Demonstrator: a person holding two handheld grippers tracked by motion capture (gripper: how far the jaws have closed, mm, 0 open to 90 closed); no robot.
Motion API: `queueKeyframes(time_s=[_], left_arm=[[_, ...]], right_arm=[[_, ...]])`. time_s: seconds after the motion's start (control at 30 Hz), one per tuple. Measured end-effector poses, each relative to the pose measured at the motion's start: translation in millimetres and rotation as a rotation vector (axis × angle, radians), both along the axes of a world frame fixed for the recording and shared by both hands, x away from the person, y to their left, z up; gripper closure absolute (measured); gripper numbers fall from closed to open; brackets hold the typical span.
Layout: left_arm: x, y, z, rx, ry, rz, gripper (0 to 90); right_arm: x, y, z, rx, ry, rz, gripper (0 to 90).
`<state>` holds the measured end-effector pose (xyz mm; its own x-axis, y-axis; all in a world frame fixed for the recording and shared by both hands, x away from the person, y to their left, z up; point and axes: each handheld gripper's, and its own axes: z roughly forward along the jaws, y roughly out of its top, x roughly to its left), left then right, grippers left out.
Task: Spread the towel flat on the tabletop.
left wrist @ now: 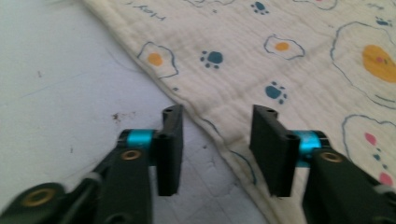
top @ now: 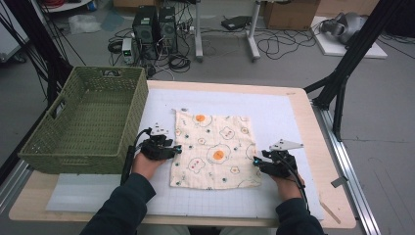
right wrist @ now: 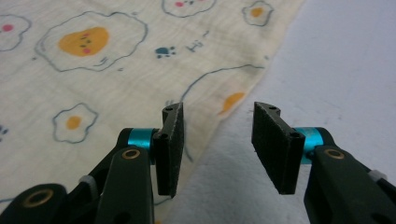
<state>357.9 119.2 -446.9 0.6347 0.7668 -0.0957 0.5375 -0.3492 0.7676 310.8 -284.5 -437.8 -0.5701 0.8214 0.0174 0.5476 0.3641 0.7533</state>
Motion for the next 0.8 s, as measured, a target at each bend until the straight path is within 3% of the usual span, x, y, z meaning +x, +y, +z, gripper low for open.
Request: queueKeyframes(time_s=[0.07,0.17,0.2,0.3,0.43,0.57,0.63,0.73,0.8], left_arm=[[-2.1,-2.0,0.7,0.025,-0.008,-0.012,64.9],[-3.9,-2.9,1.6,0.035,-0.013,-0.028,83.6],[-4.1,-2.9,1.8,0.044,-0.020,-0.029,85.5],[-3.1,0.3,2.2,0.051,-0.027,0.001,86.8],[-0.2,5.7,1.8,0.040,-0.024,0.037,86.8],[0.4,6.0,1.3,0.041,-0.029,0.038,86.6],[-0.2,5.4,1.7,0.037,-0.025,0.043,84.5],[-3.4,5.5,3.7,0.013,0.014,0.020,60.5],[-11.6,7.1,4.2,-0.015,-0.016,0.015,55.2]], right_arm=[[-0.8,2.6,-0.8,-0.006,0.002,0.018,55.1],[-0.5,4.6,-2.9,-0.008,0.021,0.025,55.5],[-1.0,5.1,-3.4,-0.007,0.036,0.020,56.6],[-4.0,6.8,-6.3,-0.015,0.057,0.027,60.3],[-12.3,8.9,-4.4,-0.013,0.077,0.073,85.4],[-23.8,14.6,-0.1,-0.060,0.085,0.086,86.3],[-29.8,15.0,1.2,-0.073,0.085,0.079,85.8],[-32.1,13.0,1.4,-0.076,0.062,0.049,73.8],[-30.3,8.7,2.2,-0.044,0.036,0.025,65.3]])
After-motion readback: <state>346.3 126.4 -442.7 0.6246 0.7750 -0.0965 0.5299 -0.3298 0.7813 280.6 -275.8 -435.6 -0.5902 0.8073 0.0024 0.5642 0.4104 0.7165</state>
